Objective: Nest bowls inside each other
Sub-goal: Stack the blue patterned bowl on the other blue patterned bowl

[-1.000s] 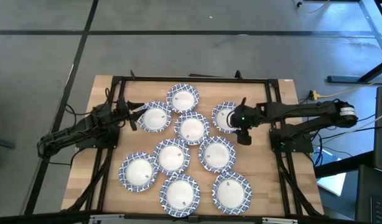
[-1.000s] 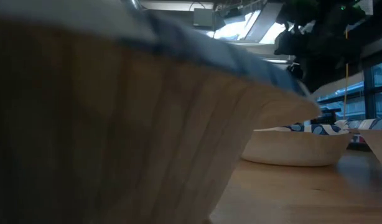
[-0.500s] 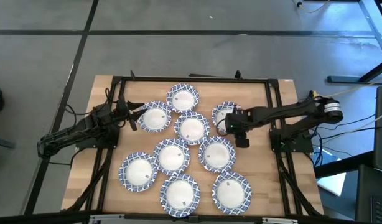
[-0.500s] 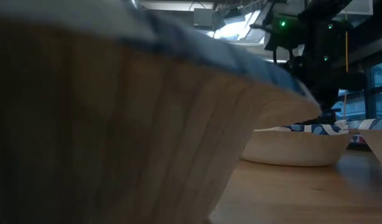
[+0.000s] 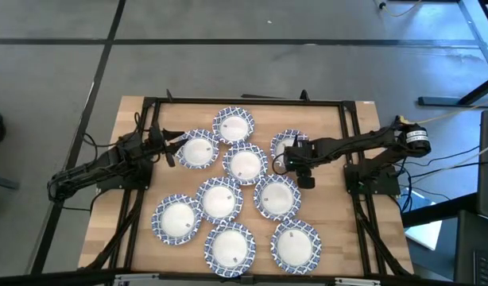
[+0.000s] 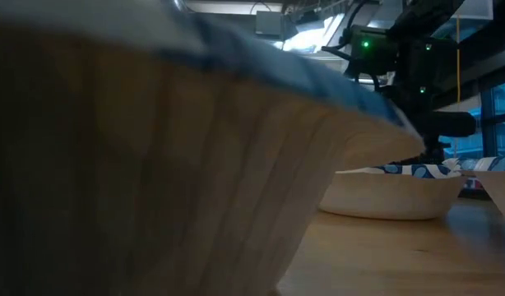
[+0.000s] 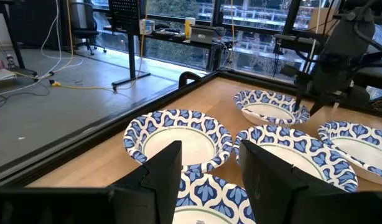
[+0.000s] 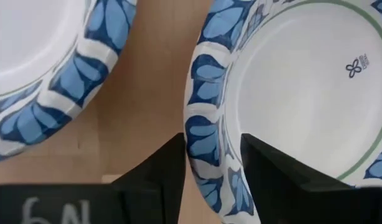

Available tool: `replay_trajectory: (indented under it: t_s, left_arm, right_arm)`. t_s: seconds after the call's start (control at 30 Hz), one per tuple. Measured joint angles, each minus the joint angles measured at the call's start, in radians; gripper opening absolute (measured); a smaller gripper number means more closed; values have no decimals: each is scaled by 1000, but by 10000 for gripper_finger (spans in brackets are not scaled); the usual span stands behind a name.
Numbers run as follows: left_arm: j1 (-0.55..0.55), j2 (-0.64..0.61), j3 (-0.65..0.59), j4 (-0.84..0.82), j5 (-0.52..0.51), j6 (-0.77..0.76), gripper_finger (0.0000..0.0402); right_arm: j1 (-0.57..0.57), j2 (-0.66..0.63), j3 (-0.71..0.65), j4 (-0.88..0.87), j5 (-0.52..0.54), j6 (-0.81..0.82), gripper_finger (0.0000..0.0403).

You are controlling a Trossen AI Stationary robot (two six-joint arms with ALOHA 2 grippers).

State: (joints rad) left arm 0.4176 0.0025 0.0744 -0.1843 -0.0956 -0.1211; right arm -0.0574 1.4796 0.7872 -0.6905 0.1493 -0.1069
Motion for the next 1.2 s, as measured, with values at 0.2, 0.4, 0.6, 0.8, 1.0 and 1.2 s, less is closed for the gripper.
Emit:
replay_trajectory:
  t_s: [0.2,0.4,0.6,0.8,1.0,1.2]
  left_arm:
    - [0,0,0,0,0,0,154]
    - [0,0,0,0,0,0,154]
    - [0,0,0,0,0,0,154]
    - [0,0,0,0,0,0,154]
    - [0,0,0,0,0,0,154]
    - [0,0,0,0,0,0,154]
  right_arm:
    - [0,0,0,1,15,26,118]
    - [0,0,0,2,24,26,40]
    - [0,-1,2,1,23,27,8]
    - [-2,0,81,-35,71,21,22]
    - [-4,0,212,-57,85,18,6]
    - [13,0,330,-55,80,19,16]
